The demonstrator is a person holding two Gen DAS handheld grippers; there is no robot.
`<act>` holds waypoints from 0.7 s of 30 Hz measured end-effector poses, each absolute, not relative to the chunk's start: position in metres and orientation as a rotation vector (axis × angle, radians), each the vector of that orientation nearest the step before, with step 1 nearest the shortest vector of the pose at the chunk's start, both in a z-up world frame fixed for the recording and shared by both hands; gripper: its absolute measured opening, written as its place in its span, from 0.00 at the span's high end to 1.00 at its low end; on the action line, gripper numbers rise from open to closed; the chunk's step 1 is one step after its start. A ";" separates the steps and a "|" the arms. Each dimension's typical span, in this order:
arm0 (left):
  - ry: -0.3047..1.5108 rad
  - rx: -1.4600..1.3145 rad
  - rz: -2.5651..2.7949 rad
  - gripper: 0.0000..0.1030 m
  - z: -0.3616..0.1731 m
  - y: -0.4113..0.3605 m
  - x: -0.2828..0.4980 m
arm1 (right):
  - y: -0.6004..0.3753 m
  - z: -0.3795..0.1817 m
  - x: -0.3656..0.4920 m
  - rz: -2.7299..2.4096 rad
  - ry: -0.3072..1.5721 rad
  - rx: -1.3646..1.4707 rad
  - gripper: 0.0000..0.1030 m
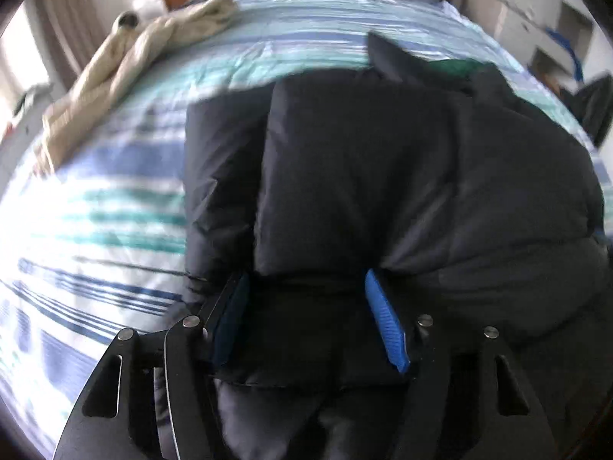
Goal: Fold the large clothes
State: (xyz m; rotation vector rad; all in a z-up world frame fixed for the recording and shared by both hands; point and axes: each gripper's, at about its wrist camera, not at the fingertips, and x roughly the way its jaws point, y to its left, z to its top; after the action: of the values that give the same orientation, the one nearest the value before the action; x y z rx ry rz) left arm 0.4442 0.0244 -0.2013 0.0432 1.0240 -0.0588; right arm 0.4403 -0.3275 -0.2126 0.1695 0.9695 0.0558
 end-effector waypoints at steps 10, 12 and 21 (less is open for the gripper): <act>0.980 0.051 -0.115 0.34 -0.140 0.031 0.434 | -0.329 -0.224 0.429 0.042 0.882 0.169 0.51; 0.917 0.010 -0.120 0.27 -0.118 0.031 0.440 | -0.328 -0.223 0.427 0.040 0.872 0.168 0.51; 1.049 -0.141 -0.063 0.27 -0.199 0.030 0.520 | -0.324 -0.226 0.426 0.039 0.857 0.162 0.51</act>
State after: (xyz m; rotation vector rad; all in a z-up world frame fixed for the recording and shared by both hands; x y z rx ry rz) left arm 0.5198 0.0303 -0.1991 -0.1406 1.0487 -0.0626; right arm 0.4265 -0.3238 -0.2262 0.1619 0.8565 0.0393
